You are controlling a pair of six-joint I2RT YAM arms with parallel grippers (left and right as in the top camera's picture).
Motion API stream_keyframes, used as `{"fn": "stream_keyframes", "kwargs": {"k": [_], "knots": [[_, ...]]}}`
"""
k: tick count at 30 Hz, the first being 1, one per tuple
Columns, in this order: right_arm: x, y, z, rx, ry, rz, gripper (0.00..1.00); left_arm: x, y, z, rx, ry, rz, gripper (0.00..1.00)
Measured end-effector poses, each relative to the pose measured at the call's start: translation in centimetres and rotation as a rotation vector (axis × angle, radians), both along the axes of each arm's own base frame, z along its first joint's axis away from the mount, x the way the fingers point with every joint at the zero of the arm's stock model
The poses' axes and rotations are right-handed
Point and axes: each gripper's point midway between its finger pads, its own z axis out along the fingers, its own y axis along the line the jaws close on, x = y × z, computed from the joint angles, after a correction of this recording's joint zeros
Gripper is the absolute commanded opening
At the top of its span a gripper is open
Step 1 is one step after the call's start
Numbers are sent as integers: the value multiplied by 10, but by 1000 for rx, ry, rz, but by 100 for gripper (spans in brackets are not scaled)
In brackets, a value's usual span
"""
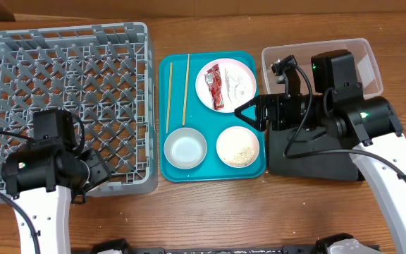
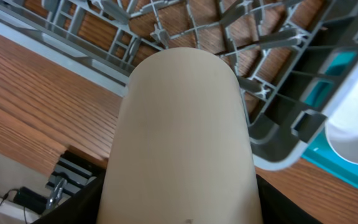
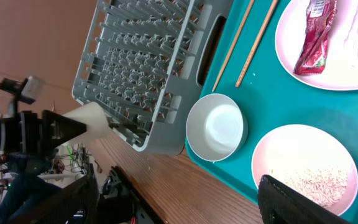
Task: Sort waste into correct bins and load items into the dishwasher
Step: 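Lower the paper cup into the dish rack with the left gripper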
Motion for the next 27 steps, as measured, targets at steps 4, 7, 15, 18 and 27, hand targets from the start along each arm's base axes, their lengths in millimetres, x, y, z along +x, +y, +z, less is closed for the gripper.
{"fn": "stream_keyframes", "kwargs": {"k": [4,7,15,18,27], "knots": [[0,0,0,0,1,0,83,10,2,-9,-1,4,17,70],[-1,0,-1,-2,5,0,83,20,3,-17,-11,22,12,68],[-2,-1,-2,-4,14,0,84,39,6,-41,-24,71,12,67],[-3,-1,-2,-5,19,0,84,46,7,-43,-23,51,12,68],[-2,-4,-5,-24,19,-14,84,46,1,-21,-39,-27,2,89]]}}
